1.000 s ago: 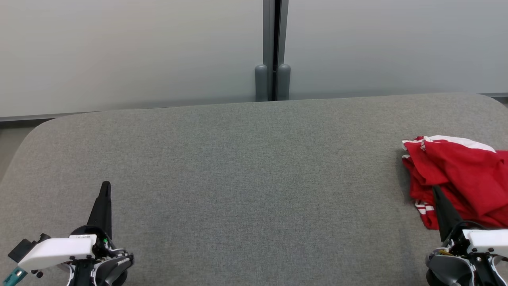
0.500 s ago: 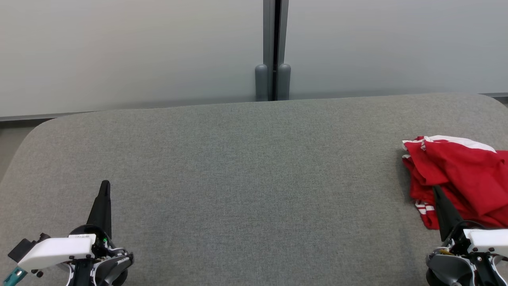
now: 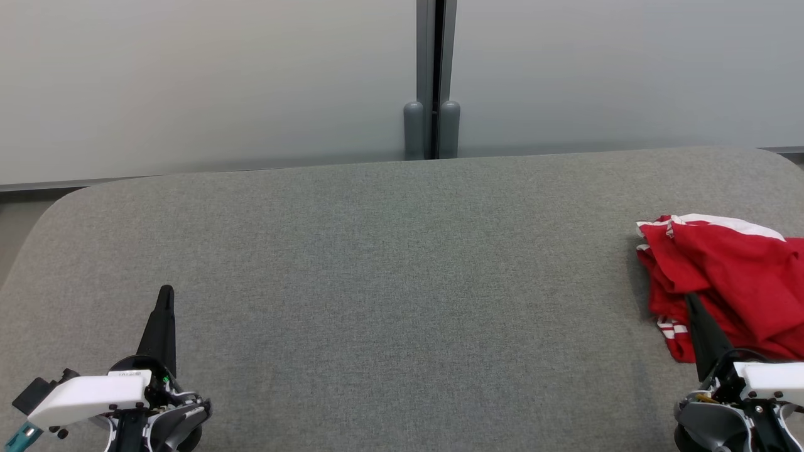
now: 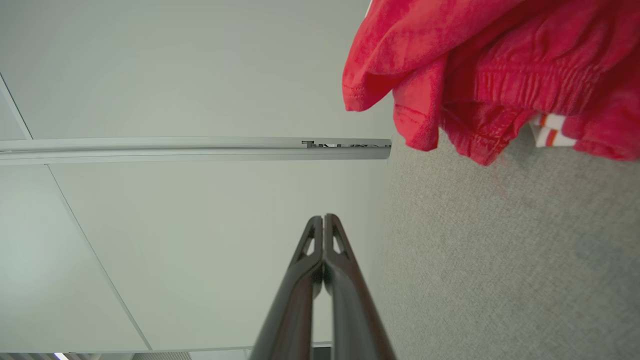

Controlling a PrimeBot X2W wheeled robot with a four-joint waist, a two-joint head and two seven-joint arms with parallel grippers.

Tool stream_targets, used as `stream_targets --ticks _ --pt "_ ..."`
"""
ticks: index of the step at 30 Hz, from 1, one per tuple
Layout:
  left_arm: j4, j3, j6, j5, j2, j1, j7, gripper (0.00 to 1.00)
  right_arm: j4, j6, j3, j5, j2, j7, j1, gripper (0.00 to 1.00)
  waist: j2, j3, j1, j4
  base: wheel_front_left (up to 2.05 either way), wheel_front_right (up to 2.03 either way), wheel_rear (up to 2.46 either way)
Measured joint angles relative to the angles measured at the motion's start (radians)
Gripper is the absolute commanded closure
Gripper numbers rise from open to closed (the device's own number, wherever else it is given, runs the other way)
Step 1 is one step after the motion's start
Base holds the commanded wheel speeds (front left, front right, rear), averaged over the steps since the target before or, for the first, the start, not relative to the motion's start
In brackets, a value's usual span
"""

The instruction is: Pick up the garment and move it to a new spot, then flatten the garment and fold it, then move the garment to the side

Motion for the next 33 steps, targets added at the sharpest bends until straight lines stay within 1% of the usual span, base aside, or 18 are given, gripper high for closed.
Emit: stream_targets --ticks 33 --pt "0.0 0.005 0.0 0.003 -0.003 0.0 0.004 1.0 0.0 0.0 -0.003 -0.002 0.003 0.004 0.0 1.0 0.0 0.0 0.0 0.0 0.0 0.0 0.0"
